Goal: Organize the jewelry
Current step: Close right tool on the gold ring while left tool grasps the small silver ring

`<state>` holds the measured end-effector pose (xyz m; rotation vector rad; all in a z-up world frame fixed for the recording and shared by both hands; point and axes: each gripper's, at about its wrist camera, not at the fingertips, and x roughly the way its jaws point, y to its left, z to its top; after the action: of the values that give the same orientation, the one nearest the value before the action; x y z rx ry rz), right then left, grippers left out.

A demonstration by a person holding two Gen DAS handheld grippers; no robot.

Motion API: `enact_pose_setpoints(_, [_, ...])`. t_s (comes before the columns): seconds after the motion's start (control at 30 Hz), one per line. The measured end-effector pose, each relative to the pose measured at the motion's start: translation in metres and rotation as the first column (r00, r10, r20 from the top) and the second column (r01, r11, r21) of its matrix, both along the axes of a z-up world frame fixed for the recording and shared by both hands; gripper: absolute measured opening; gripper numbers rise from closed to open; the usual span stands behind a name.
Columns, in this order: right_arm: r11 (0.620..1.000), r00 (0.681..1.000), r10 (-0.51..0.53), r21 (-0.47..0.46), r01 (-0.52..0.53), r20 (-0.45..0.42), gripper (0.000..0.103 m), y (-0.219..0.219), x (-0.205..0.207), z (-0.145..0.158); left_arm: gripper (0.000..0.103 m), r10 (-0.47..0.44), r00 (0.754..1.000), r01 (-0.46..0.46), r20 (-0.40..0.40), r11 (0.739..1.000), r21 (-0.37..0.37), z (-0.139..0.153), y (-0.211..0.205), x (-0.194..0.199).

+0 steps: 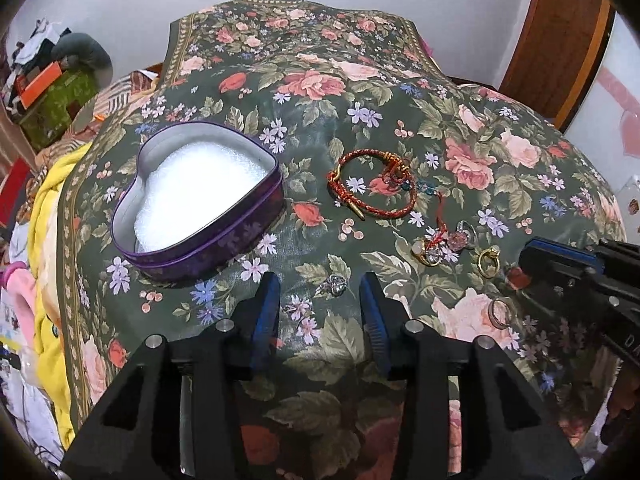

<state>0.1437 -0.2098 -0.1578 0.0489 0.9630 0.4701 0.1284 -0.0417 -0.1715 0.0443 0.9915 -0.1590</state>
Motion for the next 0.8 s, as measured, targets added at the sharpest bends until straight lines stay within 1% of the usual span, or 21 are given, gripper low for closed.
enact_pose_setpoints(0.03, [1.0, 1.0, 0.002, 0.0, -0.002, 0.0, 0.006, 0.0, -0.001, 0.0, 0.04, 0.002, 1.0, -0.002, 0.007, 1.0, 0.006, 0.0, 0.0, 0.0])
enact_pose_setpoints(0.07, [1.0, 1.0, 0.003, -0.002, -0.003, 0.001, 0.006, 0.0, 0.0, 0.0, 0.031, 0.005, 1.0, -0.005, 0.013, 1.0, 0.011, -0.001, -0.001, 0.001])
enact_pose_setpoints(0.1, [1.0, 1.0, 0.004, -0.001, -0.004, 0.002, 0.006, 0.0, -0.001, 0.0, 0.025, 0.008, 1.0, -0.009, 0.018, 1.0, 0.022, -0.001, -0.001, 0.001])
enact_pose_setpoints(0.13, [1.0, 1.0, 0.004, 0.0, -0.003, 0.003, 0.006, 0.0, -0.001, 0.001, 0.016, 0.01, 1.0, -0.01, 0.019, 1.0, 0.026, -0.001, -0.001, 0.001])
enact_pose_setpoints(0.17, [1.0, 1.0, 0.003, 0.001, -0.003, 0.004, 0.006, 0.0, 0.0, 0.002, 0.012, 0.012, 1.0, -0.013, 0.017, 1.0, 0.02, -0.001, 0.001, 0.002])
enact_pose_setpoints(0.23, [1.0, 1.0, 0.002, 0.0, -0.002, 0.007, 0.006, 0.0, -0.001, 0.003, 0.012, 0.018, 1.0, -0.018, 0.013, 1.0, -0.003, 0.0, 0.004, 0.002])
enact_pose_setpoints(0.4, [1.0, 1.0, 0.006, -0.002, -0.006, 0.019, 0.006, 0.001, -0.002, 0.007, 0.012, 0.027, 0.999, -0.027, 0.023, 0.999, -0.024, 0.006, 0.009, -0.004])
enact_pose_setpoints(0.67, [1.0, 0.998, 0.027, -0.017, -0.026, 0.061, 0.006, 0.009, -0.004, 0.021, 0.012, 0.053, 0.995, -0.047, 0.09, 0.996, -0.075, 0.035, 0.021, -0.021])
enact_pose_setpoints(0.8, [0.998, 0.999, 0.035, -0.053, -0.034, 0.019, 0.007, 0.013, 0.0, 0.013, 0.012, 0.068, 0.99, -0.056, 0.125, 0.994, -0.092, 0.051, 0.029, -0.027])
